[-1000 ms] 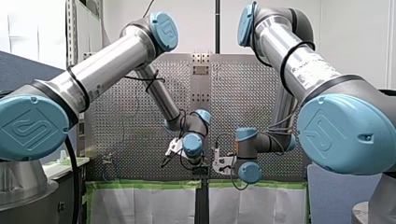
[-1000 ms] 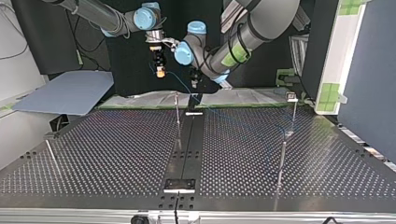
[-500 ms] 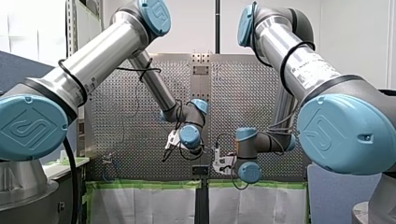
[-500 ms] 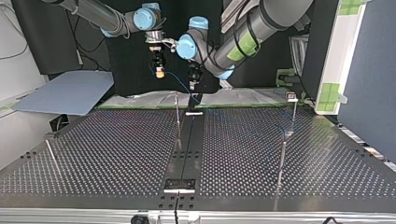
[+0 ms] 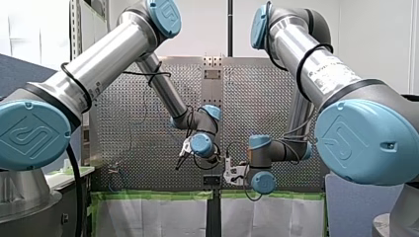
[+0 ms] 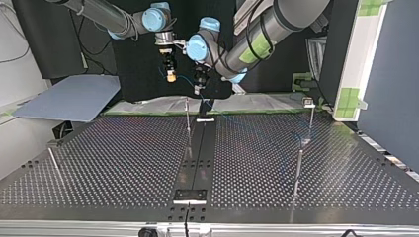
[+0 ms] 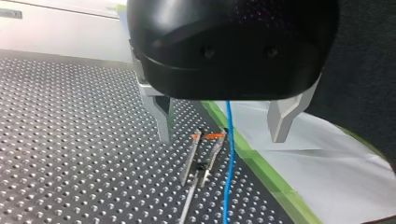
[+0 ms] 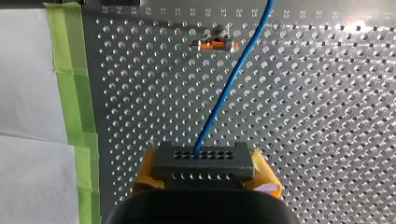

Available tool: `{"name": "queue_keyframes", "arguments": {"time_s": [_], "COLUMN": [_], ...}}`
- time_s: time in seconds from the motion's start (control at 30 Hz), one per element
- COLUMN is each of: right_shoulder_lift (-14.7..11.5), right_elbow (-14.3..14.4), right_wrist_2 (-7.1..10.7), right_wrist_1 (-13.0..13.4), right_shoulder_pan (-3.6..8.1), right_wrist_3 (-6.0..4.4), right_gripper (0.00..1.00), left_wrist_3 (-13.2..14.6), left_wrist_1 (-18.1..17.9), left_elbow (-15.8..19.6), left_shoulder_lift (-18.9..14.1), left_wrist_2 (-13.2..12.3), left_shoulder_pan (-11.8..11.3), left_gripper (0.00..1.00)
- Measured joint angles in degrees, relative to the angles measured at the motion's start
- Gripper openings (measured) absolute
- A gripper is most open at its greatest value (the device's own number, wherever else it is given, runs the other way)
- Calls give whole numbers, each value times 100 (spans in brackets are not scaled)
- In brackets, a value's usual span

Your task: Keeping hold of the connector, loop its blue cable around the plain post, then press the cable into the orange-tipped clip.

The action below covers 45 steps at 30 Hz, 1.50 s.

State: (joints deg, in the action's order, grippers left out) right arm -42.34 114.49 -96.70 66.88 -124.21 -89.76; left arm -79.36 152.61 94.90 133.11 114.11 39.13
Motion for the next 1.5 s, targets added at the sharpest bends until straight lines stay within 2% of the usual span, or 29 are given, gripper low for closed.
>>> {"name": "queue_keyframes", "arguments": {"time_s": [0.2,0.43,0.67,0.97,1.0,1.03,1.1,1.13,1.17,1.2,1.23,1.27,1.3,1.5], "right_shoulder_lift": [-2,-3,-2,-2,-2,-2,-2,-2,-2,-3,-2,-2,-2,-1], "right_elbow": [0,-11,-49,-63,-63,-63,-65,-64,-64,-64,-64,-63,-64,-66], "right_wrist_2": [15,22,74,82,82,81,80,76,72,68,63,61,58,54], "right_wrist_1": [-6,13,-86,-111,-111,-113,-117,-119,-122,-127,-134,-138,-140,-147], "right_shoulder_pan": [-29,-78,-119,-130,-130,-131,-131,-130,-130,-130,-129,-129,-128,-126], "right_wrist_3": [-1,0,15,27,27,27,27,27,27,27,27,27,27,27], "right_gripper": [0,0,0,0,0,0,0,0,0,0,0,0,0,0], "left_wrist_3": [1,-7,-49,-123,-126,-128,-131,-133,-139,-147,-154,-162,-169,-245], "left_wrist_1": [79,329,634,688,687,686,676,669,662,657,651,642,634,591], "left_elbow": [-65,-278,-556,-706,-709,-710,-710,-711,-711,-711,-711,-712,-712,-713], "left_shoulder_lift": [39,157,410,477,476,477,477,477,477,476,476,477,477,478], "left_wrist_2": [-4,67,116,79,77,74,62,53,40,29,14,-14,-43,-346], "left_shoulder_pan": [-41,-57,-90,-112,-112,-113,-113,-114,-114,-114,-114,-114,-114,-114], "left_gripper": [100,100,100,100,93,93,68,68,46,30,30,8,2,2]}}
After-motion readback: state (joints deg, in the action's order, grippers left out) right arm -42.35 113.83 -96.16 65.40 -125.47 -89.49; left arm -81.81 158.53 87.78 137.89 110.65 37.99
